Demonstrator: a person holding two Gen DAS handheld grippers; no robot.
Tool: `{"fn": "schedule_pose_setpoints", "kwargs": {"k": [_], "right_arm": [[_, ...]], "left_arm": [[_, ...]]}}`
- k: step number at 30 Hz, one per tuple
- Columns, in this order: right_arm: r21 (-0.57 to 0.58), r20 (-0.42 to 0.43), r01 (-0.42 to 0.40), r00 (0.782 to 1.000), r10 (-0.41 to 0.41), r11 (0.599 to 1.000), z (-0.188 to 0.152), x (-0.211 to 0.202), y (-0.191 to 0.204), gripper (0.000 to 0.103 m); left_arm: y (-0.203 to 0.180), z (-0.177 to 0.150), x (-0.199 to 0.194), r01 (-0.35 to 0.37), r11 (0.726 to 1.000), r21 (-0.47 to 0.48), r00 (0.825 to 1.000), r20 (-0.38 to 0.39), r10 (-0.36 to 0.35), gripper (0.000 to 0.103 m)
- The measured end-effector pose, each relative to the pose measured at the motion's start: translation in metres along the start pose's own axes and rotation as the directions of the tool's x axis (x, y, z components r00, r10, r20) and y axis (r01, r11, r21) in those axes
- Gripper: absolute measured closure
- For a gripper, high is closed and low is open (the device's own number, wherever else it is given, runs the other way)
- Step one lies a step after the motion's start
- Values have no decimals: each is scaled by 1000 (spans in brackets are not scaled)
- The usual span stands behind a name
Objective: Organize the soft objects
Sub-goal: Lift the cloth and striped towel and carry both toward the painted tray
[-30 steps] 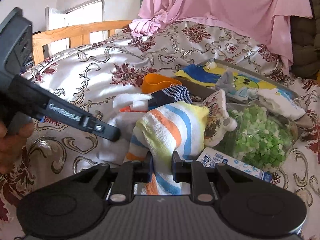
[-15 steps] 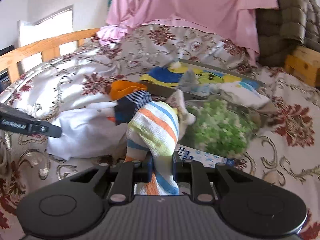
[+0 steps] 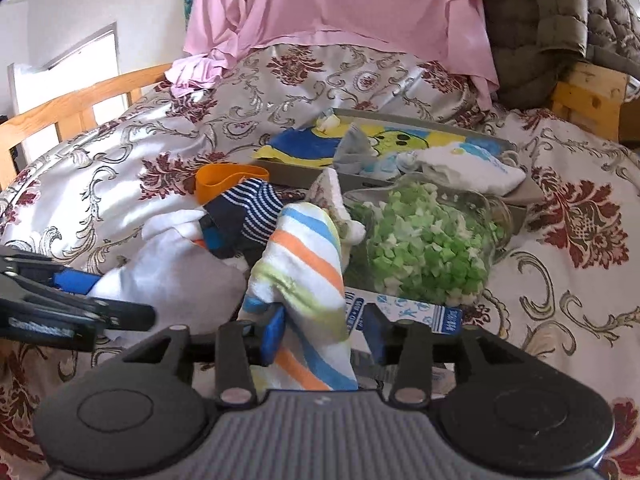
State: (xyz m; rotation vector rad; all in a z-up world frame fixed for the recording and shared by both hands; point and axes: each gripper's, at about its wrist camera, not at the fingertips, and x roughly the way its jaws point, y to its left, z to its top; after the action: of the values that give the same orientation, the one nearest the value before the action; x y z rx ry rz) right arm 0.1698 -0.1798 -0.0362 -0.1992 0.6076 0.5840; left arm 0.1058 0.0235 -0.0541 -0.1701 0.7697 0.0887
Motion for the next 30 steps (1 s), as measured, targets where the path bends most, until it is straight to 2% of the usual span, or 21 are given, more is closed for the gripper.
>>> {"fn": "schedule_pose_setpoints", "kwargs": {"k": [5, 10, 14, 16, 19, 22, 27, 30], "right_arm": [[-47, 7, -11, 1000, 12, 999, -1, 4, 8, 48], [-76, 11, -25, 1000, 26, 997, -1, 8, 12, 46], [-94, -2, -46, 999, 46, 994, -1, 13, 16, 46], [-95, -15, -53, 999, 52, 994, -3, 16, 17, 46], [-100, -27, -62, 998, 60, 993, -4, 19, 19, 48], [-103, -21, -63, 998, 61, 993, -5, 17, 19, 52], [-108, -20, -54, 998, 52, 993, -5, 17, 18, 75], [-128, -11, -43, 999, 41, 991, -6, 15, 21, 82]], "left_arm": [[-18, 2, 12, -17, 996, 88, 1000, 4, 17, 29], [-33, -4, 20, -33, 978, 204, 999, -9, 36, 27], [-37, -10, 26, -38, 968, 247, 998, -30, 47, 26], [-35, -13, 30, -39, 970, 239, 997, -56, 53, 28], [-29, -12, 30, -36, 977, 208, 997, -62, 50, 35], [-24, -11, 28, -44, 984, 175, 997, -60, 56, 48], [-13, -7, 22, -23, 994, 104, 998, -53, 28, 67], [-11, -7, 18, -6, 996, 93, 999, -46, 11, 77]]}}
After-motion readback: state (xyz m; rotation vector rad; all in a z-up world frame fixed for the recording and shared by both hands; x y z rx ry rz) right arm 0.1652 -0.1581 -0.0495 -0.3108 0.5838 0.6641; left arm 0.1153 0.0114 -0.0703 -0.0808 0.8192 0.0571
